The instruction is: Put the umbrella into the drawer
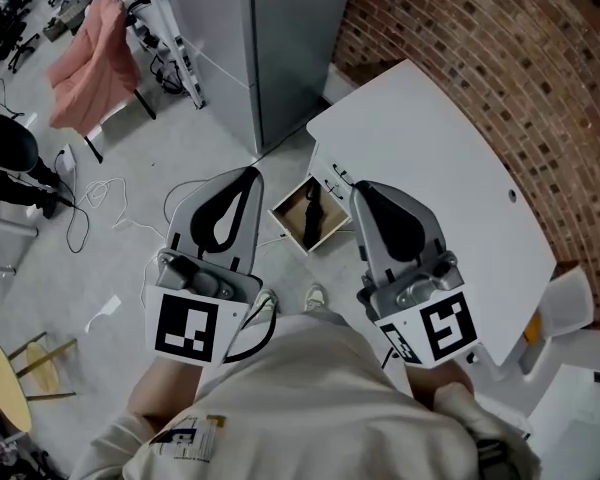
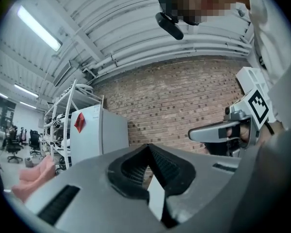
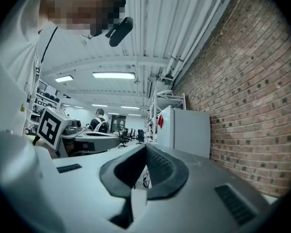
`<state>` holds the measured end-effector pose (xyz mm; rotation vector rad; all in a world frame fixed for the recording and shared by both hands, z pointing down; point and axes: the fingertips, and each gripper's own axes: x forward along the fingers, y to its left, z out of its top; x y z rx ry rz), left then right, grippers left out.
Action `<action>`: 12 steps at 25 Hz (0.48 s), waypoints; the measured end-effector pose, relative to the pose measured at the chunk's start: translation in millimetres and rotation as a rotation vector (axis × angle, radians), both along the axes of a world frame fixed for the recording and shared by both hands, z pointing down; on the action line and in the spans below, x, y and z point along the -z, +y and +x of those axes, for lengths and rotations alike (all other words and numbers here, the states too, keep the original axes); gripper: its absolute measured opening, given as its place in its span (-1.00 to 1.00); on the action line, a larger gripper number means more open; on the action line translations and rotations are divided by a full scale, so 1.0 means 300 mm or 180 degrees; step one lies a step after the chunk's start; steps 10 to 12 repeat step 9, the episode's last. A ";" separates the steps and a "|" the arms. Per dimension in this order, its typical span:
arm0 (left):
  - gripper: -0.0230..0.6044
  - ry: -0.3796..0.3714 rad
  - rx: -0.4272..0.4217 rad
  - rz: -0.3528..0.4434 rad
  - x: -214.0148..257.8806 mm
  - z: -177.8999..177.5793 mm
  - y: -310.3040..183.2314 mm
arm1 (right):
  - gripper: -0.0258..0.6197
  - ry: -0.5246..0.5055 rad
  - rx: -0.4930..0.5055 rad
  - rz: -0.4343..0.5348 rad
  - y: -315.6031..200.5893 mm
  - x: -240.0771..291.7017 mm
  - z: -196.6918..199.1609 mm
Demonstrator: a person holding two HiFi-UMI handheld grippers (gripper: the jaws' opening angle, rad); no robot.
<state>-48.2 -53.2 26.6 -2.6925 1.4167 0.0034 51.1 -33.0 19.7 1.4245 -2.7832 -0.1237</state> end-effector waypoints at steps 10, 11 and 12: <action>-0.90 -0.0093 -0.0017 -0.0043 -0.013 0.022 -0.001 | -0.90 -0.0015 -0.0024 -0.0050 0.006 -0.005 0.021; -0.90 -0.0093 -0.0017 -0.0043 -0.013 0.022 -0.001 | -0.90 -0.0015 -0.0024 -0.0050 0.006 -0.005 0.021; -0.90 -0.0093 -0.0017 -0.0043 -0.013 0.022 -0.001 | -0.90 -0.0015 -0.0024 -0.0050 0.006 -0.005 0.021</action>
